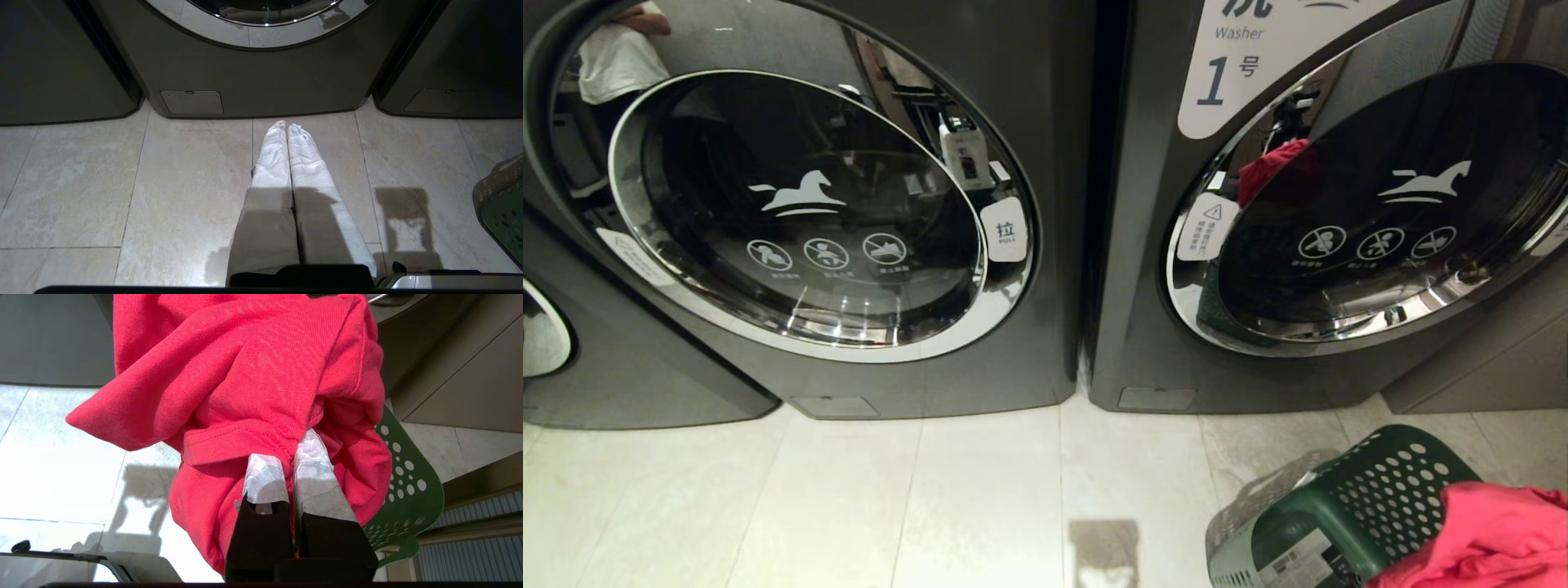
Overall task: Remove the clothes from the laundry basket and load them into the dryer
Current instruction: Put the clothes in the dryer
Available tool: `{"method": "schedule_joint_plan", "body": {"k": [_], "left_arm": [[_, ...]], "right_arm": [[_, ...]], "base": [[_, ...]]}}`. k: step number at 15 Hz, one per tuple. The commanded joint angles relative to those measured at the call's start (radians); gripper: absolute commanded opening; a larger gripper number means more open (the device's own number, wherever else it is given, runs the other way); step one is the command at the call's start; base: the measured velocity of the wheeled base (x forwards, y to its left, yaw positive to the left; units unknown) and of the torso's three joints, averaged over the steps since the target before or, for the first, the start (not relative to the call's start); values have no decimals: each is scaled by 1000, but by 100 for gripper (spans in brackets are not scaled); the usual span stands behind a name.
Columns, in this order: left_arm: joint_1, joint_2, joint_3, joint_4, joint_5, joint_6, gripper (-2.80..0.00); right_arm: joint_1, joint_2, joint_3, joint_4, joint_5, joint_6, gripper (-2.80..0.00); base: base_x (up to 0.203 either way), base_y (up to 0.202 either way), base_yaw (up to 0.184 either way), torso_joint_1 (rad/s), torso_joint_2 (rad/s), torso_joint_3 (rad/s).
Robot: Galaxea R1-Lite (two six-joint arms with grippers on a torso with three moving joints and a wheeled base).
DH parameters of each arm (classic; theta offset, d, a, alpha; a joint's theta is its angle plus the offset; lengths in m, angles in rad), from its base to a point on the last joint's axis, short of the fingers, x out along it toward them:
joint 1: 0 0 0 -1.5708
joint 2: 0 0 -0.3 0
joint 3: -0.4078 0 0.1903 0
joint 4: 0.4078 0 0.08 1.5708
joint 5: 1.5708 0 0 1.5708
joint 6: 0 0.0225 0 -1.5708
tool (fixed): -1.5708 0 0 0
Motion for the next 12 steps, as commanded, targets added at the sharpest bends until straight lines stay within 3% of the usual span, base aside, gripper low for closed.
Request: {"method": "schedule_joint_plan", "body": {"k": [1, 12], "left_arm": [[1, 0, 0, -1, 0, 1, -280], [0, 0, 0, -1, 0, 1, -280]], "right_arm": [[0, 0, 0, 0, 1, -2, -280], [0, 0, 1, 0, 1, -9, -280]], "base": [[0, 0, 0, 5, -2, 197], [0, 0, 0, 3, 3, 202]]}}
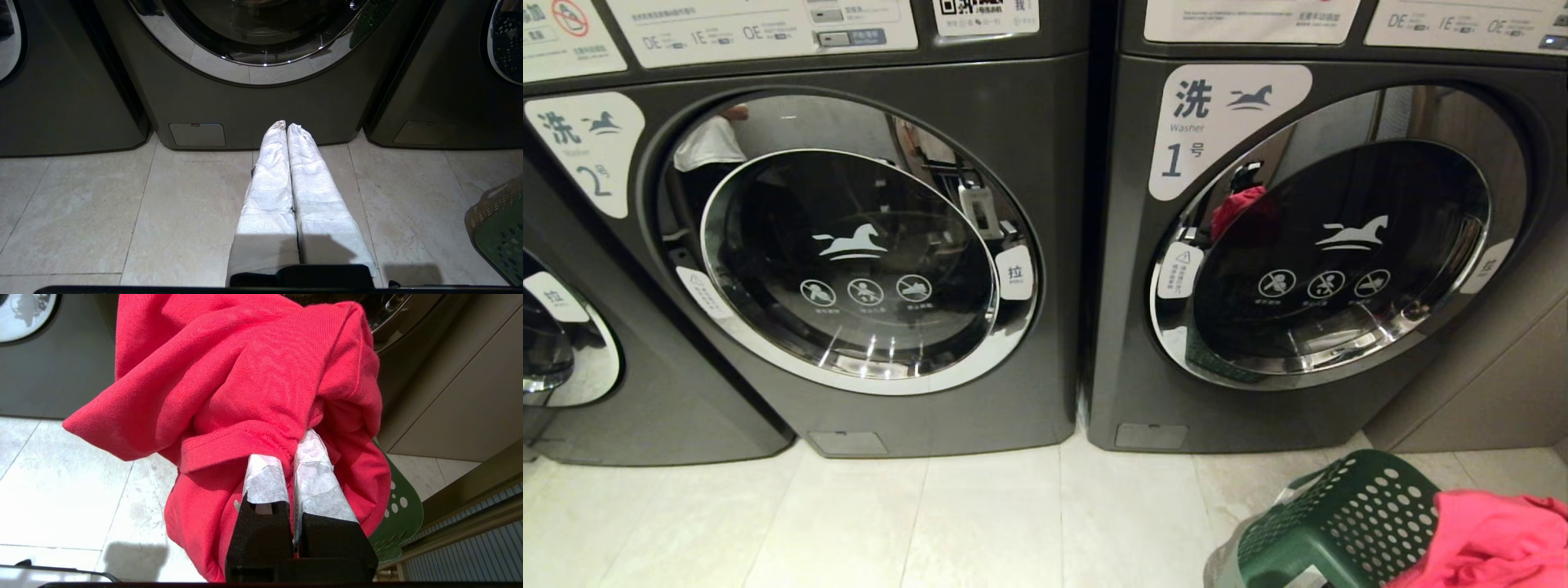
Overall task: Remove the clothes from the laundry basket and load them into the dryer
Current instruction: Put the clothes in the dryer
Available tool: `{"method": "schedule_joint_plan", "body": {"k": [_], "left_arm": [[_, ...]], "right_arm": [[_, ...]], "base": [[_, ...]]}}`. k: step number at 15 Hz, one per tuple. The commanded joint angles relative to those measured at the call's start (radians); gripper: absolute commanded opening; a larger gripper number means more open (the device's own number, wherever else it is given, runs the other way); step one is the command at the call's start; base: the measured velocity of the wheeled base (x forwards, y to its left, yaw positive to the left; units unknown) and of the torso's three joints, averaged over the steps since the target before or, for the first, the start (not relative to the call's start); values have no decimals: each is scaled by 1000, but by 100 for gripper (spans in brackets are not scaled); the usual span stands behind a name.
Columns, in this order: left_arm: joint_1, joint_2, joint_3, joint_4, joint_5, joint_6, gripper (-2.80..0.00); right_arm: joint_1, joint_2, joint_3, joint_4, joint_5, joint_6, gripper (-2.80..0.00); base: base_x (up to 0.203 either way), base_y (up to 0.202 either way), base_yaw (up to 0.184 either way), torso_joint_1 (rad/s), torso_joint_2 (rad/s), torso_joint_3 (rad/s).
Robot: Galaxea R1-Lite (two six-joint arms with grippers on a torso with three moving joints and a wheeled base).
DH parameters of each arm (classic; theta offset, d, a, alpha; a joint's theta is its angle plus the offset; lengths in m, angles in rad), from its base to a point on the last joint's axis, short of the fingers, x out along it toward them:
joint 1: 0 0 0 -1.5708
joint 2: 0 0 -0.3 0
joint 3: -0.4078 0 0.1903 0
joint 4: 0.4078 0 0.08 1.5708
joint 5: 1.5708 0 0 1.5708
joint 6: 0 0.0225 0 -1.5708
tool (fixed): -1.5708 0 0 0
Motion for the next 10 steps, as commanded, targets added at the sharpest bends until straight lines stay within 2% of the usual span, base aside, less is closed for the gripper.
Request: {"method": "schedule_joint_plan", "body": {"k": [1, 10], "left_arm": [[0, 0, 0, 0, 0, 0, -280], [1, 0, 0, 0, 0, 0, -280]], "right_arm": [[0, 0, 0, 0, 0, 0, -280], [0, 0, 1, 0, -1, 1, -280]], "base": [[0, 0, 0, 7, -2, 205], [0, 0, 0, 1, 0, 198]]}}
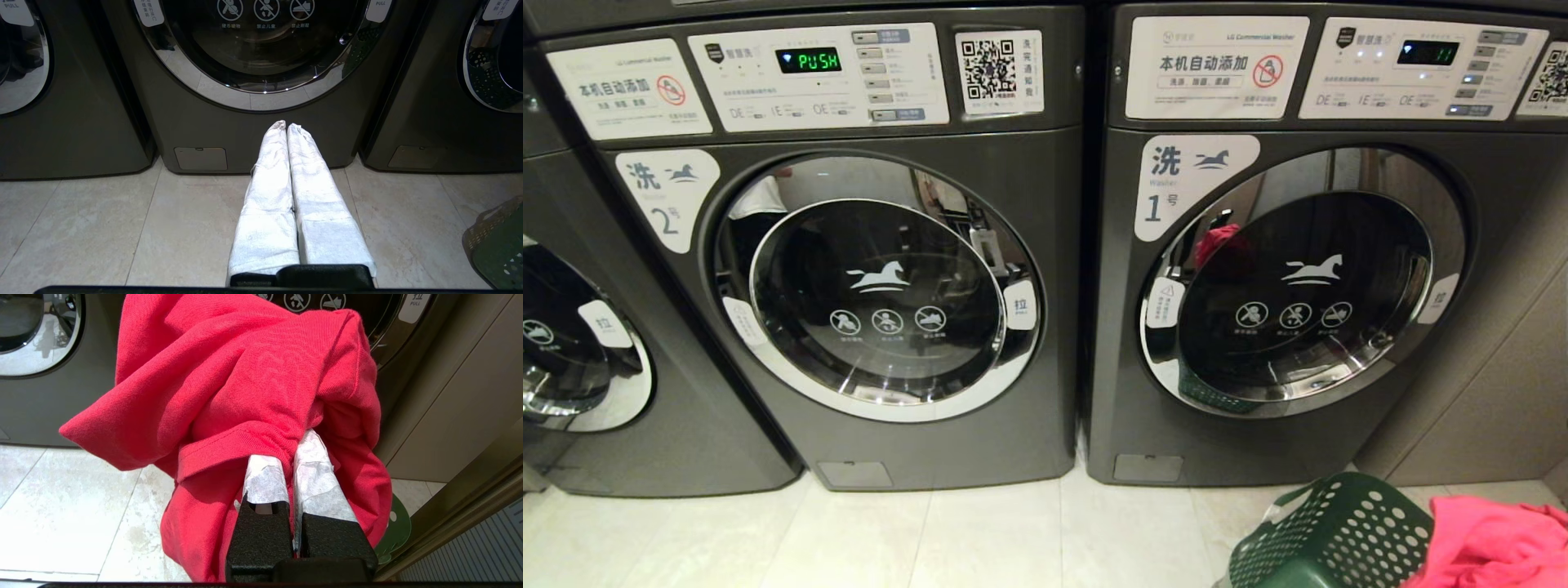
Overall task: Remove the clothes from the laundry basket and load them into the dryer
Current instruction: Put the clothes in the dryer
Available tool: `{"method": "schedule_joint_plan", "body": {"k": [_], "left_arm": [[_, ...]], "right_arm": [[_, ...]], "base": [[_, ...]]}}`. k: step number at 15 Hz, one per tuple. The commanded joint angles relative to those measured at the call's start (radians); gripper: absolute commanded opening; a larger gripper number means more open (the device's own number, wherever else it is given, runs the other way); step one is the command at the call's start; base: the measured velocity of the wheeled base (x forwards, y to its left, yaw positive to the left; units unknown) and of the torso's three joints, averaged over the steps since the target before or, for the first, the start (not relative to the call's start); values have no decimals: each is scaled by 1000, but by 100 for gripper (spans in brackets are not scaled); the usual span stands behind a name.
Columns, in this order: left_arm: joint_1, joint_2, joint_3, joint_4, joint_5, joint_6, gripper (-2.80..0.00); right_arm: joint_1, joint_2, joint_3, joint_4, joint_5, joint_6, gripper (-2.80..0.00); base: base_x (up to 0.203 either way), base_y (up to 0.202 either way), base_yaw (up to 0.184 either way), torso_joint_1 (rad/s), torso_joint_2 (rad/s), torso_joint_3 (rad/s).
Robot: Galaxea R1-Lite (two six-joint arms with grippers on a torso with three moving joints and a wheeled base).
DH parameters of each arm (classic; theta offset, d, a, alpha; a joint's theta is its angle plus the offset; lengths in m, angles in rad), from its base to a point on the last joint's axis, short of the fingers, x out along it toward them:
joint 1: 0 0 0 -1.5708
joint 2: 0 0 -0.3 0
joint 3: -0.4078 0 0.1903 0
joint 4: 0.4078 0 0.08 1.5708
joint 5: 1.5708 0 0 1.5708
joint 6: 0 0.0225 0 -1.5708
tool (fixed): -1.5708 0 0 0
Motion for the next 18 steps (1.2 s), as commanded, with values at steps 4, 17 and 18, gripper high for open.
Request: {"method": "schedule_joint_plan", "body": {"k": [4, 17, 18], "left_arm": [[0, 0, 0, 0, 0, 0, -280], [0, 0, 0, 0, 0, 0, -280], [0, 0, 0, 0, 0, 0, -280]], "right_arm": [[0, 0, 0, 0, 2, -1, -280], [0, 0, 0, 0, 2, -1, -280], [0, 0, 0, 0, 2, -1, -280]], "base": [[0, 0, 0, 4, -14, 36], [0, 0, 0, 66, -409, -344], [0, 0, 0, 152, -473, -340]]}}
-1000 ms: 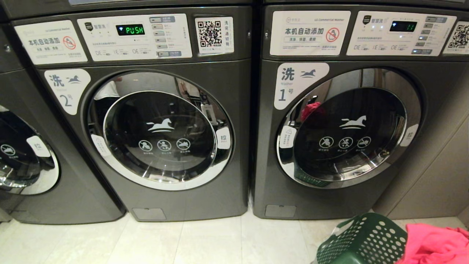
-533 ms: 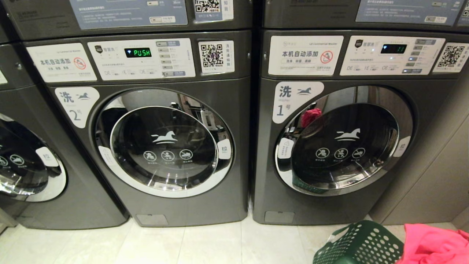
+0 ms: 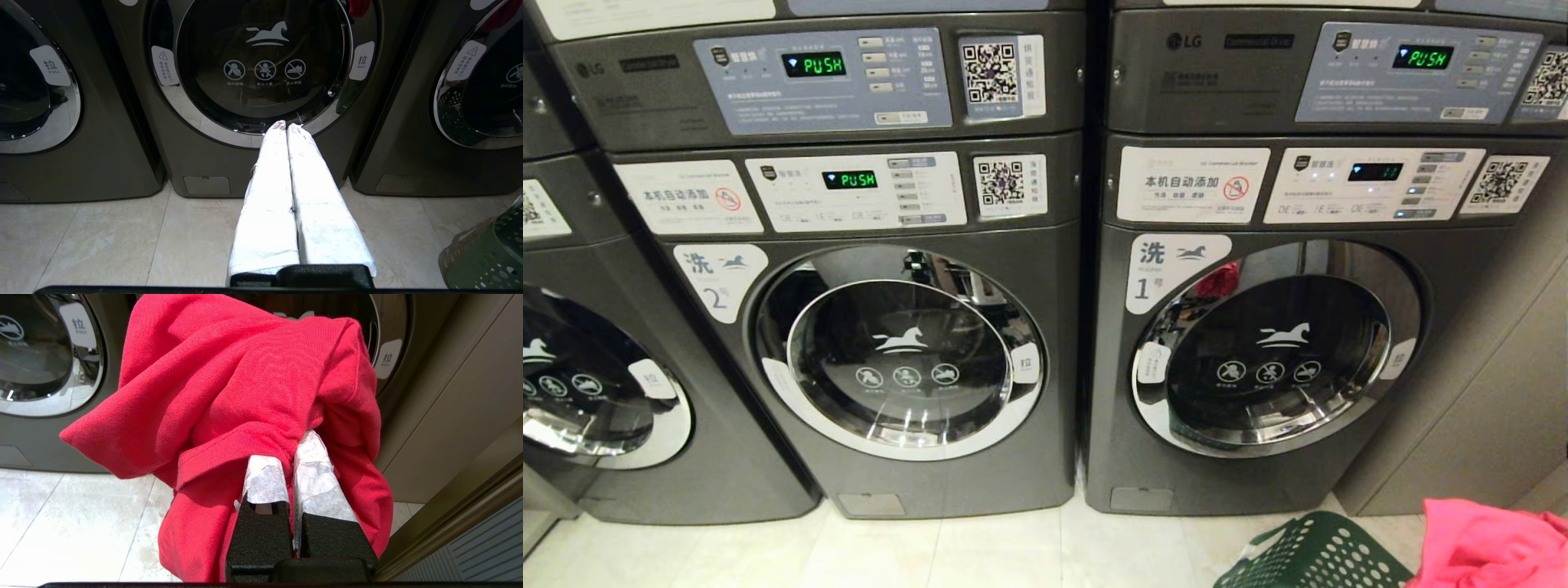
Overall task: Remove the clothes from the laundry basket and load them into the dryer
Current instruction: Put the clothes in the dryer
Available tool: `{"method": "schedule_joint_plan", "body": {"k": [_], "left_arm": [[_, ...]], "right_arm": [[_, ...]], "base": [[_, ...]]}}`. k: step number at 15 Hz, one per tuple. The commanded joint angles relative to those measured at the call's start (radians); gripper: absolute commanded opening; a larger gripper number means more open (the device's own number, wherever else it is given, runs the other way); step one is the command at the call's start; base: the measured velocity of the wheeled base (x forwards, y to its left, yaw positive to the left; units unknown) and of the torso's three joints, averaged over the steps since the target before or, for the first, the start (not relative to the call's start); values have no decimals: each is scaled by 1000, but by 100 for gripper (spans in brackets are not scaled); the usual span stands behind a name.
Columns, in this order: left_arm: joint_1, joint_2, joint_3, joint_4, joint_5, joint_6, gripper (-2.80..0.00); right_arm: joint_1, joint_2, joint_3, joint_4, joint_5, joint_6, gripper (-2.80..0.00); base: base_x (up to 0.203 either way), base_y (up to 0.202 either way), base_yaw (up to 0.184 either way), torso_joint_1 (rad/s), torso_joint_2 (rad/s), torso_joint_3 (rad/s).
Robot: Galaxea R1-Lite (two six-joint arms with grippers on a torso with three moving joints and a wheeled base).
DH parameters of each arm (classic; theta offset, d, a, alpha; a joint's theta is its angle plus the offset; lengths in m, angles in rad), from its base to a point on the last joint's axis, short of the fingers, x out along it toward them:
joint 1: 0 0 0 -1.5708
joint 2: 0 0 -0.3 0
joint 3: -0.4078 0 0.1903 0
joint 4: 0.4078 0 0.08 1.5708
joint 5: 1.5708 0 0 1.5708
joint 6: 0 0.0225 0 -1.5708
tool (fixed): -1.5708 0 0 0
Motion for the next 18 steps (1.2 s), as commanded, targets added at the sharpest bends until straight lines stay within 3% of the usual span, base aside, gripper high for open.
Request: {"method": "schedule_joint_plan", "body": {"k": [1, 18], "left_arm": [[0, 0, 0, 0, 0, 0, -280], [0, 0, 0, 0, 0, 4, -280]], "right_arm": [[0, 0, 0, 0, 0, -1, -280], [0, 0, 0, 0, 0, 1, -280]], "base": [[0, 0, 0, 159, -477, -325], [0, 0, 0, 214, -543, -330]]}}
